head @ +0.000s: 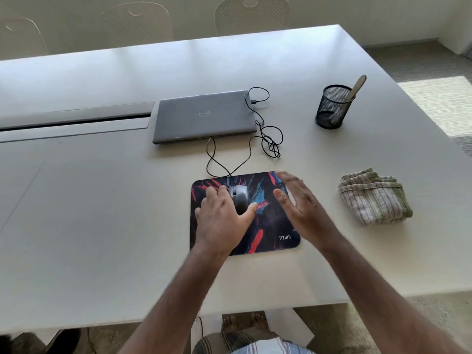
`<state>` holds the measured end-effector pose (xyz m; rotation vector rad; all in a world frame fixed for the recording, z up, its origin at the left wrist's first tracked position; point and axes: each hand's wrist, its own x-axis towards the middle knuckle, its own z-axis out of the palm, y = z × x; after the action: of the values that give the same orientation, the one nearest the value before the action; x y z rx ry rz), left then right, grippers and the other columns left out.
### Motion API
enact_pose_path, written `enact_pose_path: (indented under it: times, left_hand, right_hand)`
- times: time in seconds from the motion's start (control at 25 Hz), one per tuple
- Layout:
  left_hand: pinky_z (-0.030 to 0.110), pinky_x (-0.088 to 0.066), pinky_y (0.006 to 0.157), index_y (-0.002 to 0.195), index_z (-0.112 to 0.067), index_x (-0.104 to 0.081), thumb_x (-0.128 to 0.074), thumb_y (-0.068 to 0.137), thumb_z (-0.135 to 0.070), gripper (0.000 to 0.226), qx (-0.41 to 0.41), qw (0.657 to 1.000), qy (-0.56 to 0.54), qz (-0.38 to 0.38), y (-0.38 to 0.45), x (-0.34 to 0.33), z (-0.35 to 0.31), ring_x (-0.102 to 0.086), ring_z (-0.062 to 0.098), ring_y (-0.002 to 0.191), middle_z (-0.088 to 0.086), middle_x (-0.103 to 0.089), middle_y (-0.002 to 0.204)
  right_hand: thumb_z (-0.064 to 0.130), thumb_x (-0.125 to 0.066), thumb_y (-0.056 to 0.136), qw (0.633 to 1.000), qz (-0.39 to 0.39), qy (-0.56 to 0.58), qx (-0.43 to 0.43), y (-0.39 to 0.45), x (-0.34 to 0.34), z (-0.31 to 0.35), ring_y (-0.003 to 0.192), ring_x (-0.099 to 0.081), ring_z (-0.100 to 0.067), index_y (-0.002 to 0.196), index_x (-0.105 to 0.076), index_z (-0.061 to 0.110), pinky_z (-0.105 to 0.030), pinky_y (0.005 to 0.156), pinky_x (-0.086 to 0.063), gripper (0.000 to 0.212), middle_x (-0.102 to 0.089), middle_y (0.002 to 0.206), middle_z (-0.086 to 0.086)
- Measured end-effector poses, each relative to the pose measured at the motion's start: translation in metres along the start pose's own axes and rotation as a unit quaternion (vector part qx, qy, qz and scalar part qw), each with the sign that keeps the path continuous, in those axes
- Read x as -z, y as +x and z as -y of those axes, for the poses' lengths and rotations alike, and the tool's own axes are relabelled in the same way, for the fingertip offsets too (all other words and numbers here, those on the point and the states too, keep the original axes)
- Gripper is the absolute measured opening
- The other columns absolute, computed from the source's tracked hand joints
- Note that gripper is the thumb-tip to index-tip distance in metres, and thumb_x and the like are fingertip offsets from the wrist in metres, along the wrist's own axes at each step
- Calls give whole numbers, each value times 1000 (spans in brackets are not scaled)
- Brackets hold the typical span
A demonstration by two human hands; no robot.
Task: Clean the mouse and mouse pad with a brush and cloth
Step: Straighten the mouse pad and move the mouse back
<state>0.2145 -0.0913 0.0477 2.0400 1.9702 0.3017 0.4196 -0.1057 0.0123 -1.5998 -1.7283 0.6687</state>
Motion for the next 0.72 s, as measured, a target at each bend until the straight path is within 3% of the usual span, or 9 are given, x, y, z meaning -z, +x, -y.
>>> enact_pose_path:
  times: [0.16, 0.28, 0.52, 0.64, 0.72]
  left_hand:
    - [44, -46, 99, 138, -9, -45, -47, 86, -82, 89, -3, 999, -13, 32, 2, -7, -8, -54, 26, 115, 5, -44, 124]
    - [41, -48, 96, 133, -9, -46, -48, 86, -82, 87, -12, 999, -33, 31, 4, -11, -8, -55, 25, 108, 2, -38, 115]
    - [41, -48, 102, 144, -7, -39, -51, 83, -81, 97, -29, 998, -43, 26, 6, -19, -2, -55, 25, 114, 4, -38, 126]
    - [41, -42, 109, 156, -5, -29, -49, 83, -83, 108, -36, 997, -58, 31, 7, -21, 3, -51, 26, 125, 6, -36, 138]
    - [40, -38, 112, 159, -7, -25, -43, 83, -86, 112, -44, 997, -51, 25, 7, -20, 9, -46, 25, 130, 5, -35, 141]
  right_hand:
    - [30, -47, 108, 1000, 6, -21, 19, -3, -10, 7, 139, -35, 6, 151, -55, 15, -45, 130, -24, 46, -56, 150, 3]
    - [29, -41, 102, 999, 36, -17, 11, -4, -14, 15, 123, -33, 14, 148, -59, 15, -30, 130, -14, 52, -60, 135, 4]
    - [28, -35, 100, 998, 60, 4, -1, -4, -26, 17, 119, -43, 4, 146, -62, 11, -36, 130, -16, 56, -61, 122, 7]
    - [33, -31, 100, 998, 59, -11, 13, -3, -28, 18, 119, -48, -2, 146, -62, 11, -21, 128, -8, 59, -63, 120, 7]
    - [29, -33, 102, 998, 55, -7, 15, -3, -28, 20, 120, -48, -2, 146, -61, 11, -19, 127, -12, 55, -63, 121, 5]
